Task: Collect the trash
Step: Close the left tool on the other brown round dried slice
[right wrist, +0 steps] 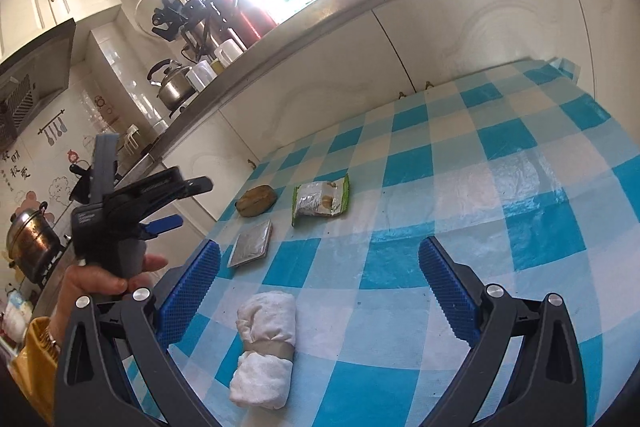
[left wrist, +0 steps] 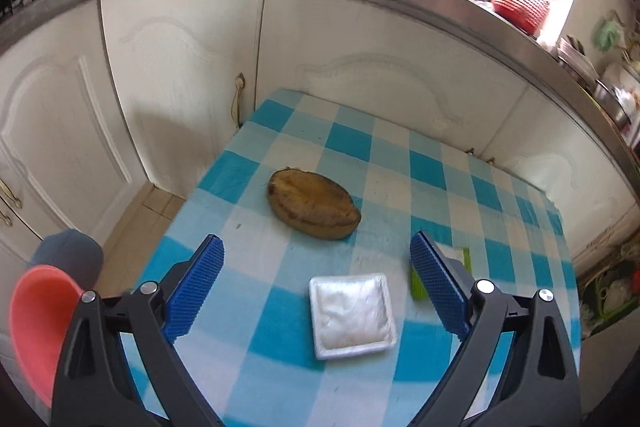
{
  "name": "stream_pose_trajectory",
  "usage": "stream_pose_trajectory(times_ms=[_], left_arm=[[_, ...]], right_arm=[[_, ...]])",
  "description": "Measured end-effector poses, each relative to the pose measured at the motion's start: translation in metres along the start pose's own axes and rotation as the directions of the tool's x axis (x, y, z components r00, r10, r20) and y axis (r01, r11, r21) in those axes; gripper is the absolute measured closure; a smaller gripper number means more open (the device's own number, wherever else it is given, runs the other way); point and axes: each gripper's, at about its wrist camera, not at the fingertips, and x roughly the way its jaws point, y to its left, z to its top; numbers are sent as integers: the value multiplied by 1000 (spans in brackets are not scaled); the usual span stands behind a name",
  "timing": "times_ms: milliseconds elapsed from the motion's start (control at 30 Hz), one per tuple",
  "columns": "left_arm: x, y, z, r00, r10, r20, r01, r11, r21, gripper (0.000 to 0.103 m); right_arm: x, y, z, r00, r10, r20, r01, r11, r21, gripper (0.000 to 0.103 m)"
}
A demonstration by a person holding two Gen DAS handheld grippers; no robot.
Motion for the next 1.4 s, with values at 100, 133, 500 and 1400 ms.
stream_pose_trajectory(times_ms=[100, 133, 500, 1400], left_arm=[[33, -2, 10, 999, 0, -45, -2, 999, -47, 8], [44, -4, 13, 998, 2, -61, -6, 999, -50, 8], [101, -11, 25, 985, 97, -143, -98, 995, 1, 8], [103, -14, 10, 983, 169, -70, -162, 981, 104, 21]], right_arm=[[1, -4, 0, 1000, 29, -11, -29, 999, 20, 5], [1, -4, 0, 999, 34, -11, -33, 999, 20, 5], [2, -9, 0, 997, 67, -26, -65, 997, 50, 5], [15, -21, -4, 985, 88, -148, -66, 987, 147, 5]])
